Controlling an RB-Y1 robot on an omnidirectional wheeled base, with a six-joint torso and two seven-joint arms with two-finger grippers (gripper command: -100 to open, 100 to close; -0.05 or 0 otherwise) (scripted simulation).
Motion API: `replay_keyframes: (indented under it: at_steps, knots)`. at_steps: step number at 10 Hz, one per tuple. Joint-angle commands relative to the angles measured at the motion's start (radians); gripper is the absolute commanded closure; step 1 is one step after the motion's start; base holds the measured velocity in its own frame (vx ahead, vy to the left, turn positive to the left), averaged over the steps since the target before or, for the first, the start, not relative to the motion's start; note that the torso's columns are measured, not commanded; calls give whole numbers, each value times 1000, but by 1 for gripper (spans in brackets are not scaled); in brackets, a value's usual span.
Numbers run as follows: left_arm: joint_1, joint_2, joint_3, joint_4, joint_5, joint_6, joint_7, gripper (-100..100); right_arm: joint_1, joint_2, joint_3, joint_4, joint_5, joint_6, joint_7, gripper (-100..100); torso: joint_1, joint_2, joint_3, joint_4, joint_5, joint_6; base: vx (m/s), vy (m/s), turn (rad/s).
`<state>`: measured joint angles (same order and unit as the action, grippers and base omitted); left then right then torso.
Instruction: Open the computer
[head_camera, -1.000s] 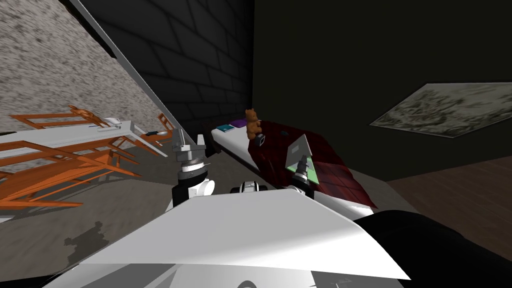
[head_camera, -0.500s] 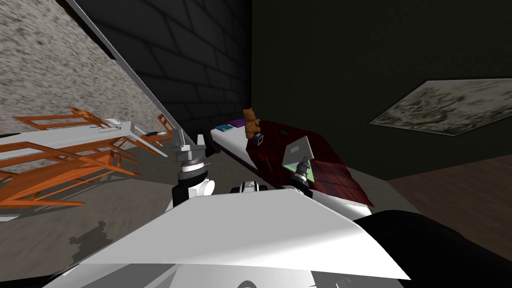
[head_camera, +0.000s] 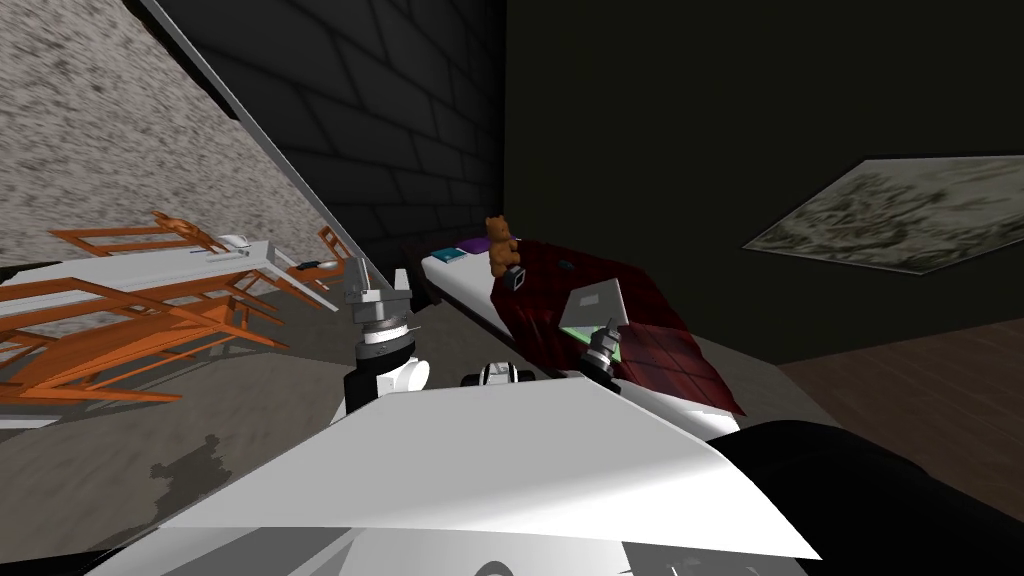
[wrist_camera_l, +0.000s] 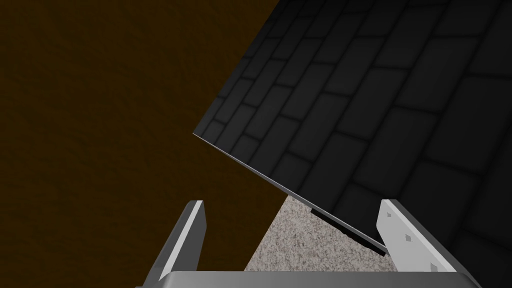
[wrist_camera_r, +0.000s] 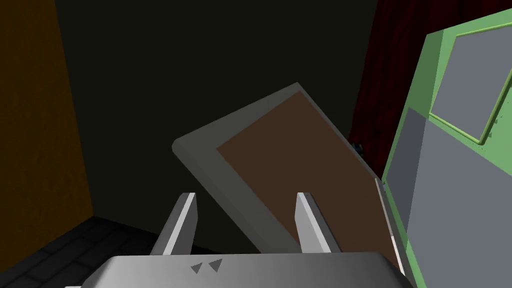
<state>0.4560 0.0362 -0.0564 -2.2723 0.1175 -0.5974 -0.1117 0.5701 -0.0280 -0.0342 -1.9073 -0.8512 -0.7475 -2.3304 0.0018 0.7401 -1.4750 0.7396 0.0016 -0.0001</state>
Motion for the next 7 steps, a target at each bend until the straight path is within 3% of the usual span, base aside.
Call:
replay_keyframes:
  at_steps: [1, 5, 7]
  knots:
    - [0, 0, 0, 0, 0, 0, 0, 0, -6, 8, 8, 22, -13, -36, -55, 100, -1, 0, 0, 0, 0, 0, -15, -35, 10]
    - [0, 0, 0, 0, 0, 0, 0, 0, -17, 29, 28, 76, -45, -114, -172, 100, -1, 1, 0, 0, 0, 0, -26, -47, 30]
    - [0, 0, 0, 0, 0, 0, 0, 0, -15, 28, 26, 75, -45, -106, -168, 100, 0, 0, 0, 0, 0, 0, -10, -25, 1]
